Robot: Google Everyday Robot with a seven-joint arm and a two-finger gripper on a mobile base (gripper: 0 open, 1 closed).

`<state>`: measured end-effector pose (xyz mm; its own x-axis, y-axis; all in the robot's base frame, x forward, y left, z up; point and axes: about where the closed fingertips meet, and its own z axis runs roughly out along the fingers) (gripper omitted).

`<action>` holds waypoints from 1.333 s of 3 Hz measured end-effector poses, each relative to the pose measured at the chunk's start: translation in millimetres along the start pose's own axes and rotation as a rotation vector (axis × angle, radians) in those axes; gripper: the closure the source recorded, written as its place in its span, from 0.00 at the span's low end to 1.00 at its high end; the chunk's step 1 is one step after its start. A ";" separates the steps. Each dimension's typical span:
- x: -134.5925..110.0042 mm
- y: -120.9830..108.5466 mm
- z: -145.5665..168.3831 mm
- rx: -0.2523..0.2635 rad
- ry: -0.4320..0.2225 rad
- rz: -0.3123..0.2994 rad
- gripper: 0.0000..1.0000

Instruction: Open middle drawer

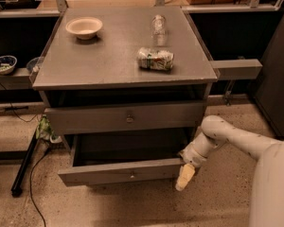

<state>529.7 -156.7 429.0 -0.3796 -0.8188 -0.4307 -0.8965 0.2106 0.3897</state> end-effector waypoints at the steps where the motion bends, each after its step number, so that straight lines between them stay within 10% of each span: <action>1: 0.2 -0.2 0.0 -0.001 0.000 0.003 0.00; 4: -0.2 0.0 -0.7 -0.002 -0.002 0.005 0.00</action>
Offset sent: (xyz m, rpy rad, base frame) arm -0.0857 -0.0381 0.0006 0.0334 0.0487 -0.0544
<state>530.0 -156.9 429.7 -0.3845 -0.8166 -0.4305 -0.8941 0.2134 0.3938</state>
